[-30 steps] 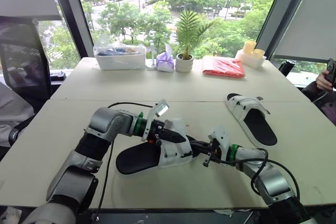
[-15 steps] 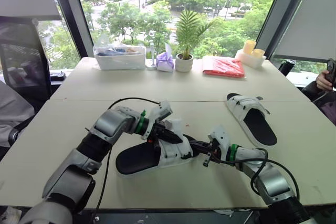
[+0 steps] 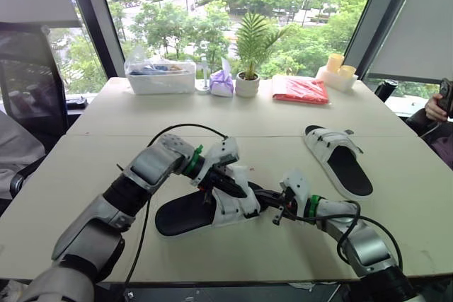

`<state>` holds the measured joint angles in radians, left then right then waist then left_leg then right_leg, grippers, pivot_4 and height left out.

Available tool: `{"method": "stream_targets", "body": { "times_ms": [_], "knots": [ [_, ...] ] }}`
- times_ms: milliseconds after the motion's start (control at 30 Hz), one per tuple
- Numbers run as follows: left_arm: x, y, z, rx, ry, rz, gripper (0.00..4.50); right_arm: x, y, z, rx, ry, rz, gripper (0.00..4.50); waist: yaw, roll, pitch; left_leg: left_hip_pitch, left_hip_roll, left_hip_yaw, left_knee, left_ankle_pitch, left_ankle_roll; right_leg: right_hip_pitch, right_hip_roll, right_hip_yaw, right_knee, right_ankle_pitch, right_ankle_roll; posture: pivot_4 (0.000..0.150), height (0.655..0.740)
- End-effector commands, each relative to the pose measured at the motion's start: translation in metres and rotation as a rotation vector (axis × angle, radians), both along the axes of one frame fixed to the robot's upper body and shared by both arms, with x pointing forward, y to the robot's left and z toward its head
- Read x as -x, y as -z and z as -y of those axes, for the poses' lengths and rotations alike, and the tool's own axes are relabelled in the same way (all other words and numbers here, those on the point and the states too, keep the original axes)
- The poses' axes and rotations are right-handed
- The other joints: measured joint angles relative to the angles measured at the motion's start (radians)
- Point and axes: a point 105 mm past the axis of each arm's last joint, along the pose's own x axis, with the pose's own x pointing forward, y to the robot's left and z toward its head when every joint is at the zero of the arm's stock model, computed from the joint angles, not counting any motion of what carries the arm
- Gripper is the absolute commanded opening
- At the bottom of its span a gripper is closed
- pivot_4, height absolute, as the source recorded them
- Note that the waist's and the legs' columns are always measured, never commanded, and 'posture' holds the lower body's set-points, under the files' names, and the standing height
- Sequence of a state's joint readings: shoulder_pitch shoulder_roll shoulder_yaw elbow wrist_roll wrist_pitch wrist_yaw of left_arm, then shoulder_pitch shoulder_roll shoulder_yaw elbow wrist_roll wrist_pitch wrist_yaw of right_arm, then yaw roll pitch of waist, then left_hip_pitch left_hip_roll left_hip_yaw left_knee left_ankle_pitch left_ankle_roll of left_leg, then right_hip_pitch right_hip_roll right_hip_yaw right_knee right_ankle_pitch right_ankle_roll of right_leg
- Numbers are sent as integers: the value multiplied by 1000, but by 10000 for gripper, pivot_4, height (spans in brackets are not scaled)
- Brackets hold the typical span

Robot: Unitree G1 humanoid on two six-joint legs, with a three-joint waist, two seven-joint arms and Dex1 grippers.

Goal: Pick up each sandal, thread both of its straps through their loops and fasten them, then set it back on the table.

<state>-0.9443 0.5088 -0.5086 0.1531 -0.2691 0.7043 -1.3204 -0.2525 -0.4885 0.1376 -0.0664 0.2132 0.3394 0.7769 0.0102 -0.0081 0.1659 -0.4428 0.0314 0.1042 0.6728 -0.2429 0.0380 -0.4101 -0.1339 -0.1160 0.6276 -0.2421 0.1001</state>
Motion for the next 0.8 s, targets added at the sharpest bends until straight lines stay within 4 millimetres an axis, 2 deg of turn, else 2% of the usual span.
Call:
{"method": "stream_targets", "body": {
  "times_ms": [33,233,433,667,800],
  "knots": [
    [0,-1,4,-31,56,58,293,6,22,2,27,20,-82,0,0,0,0,0,0,0,0,0,0,0,0,0,0,0,0,1500,7400],
    [3,-10,13,-3,130,79,293,6,22,2,25,21,-83,0,1,0,0,0,0,0,0,0,0,0,0,0,0,0,0,1500,7400],
    [9,-10,23,22,182,56,293,6,22,1,23,25,-85,0,2,0,0,0,0,0,0,0,0,0,0,0,0,0,0,1500,7400],
    [12,-7,14,-34,262,84,293,8,23,1,20,31,-90,0,1,0,0,0,0,0,0,0,0,0,0,0,0,0,0,1500,7400],
    [3,-8,8,-79,268,137,293,7,23,1,18,32,-91,0,1,0,0,0,0,0,0,0,0,0,0,0,0,0,0,1500,7400]
  ]
}}
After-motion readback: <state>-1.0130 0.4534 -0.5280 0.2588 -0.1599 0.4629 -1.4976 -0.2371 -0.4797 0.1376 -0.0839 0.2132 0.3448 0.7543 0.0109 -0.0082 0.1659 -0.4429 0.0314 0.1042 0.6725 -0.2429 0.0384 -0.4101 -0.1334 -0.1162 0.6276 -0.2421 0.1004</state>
